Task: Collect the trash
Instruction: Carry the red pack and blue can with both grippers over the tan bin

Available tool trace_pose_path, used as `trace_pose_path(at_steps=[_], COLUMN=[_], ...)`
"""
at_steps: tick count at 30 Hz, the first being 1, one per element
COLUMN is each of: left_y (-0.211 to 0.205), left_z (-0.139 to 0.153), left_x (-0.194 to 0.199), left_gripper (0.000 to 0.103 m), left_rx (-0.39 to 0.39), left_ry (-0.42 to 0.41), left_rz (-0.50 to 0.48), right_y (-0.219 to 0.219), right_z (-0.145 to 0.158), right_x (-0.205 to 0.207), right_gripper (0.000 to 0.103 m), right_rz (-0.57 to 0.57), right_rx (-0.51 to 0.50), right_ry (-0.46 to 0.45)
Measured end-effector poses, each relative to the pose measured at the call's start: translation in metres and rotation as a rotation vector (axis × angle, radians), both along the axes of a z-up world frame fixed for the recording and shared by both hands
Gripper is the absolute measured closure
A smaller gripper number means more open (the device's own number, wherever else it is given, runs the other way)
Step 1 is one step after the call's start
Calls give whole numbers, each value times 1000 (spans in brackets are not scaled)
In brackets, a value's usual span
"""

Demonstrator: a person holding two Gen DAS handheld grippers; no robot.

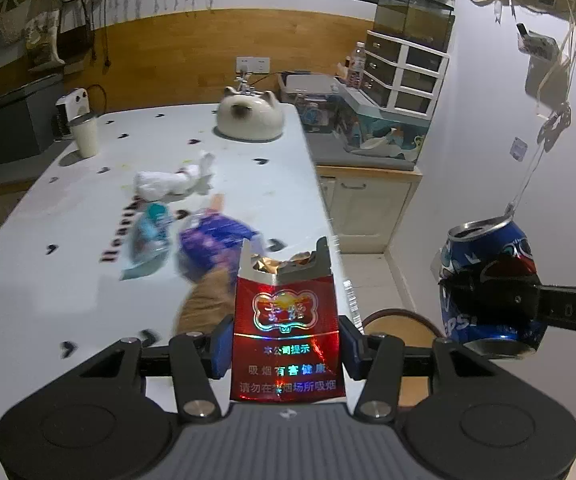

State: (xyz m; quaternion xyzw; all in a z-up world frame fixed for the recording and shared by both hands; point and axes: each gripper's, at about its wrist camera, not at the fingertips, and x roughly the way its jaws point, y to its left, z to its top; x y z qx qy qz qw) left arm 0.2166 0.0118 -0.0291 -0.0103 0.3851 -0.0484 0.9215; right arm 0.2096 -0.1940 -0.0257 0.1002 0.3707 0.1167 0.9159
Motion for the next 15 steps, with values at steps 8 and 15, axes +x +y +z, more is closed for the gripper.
trace_pose_path(at_steps=[8,15], left_y=[-80,-134], left_z=[-21,-56], left_x=[45,84], left_gripper=[51,51], left_rx=[-17,-25], left_ry=[36,110], left_rz=[-21,-75], right_y=[-83,-140], right_z=[-17,-47], right_x=[34,65], right_gripper=[73,73], right_rz=[-17,-71], right_rx=[-9,-13], right_ry=[33,98])
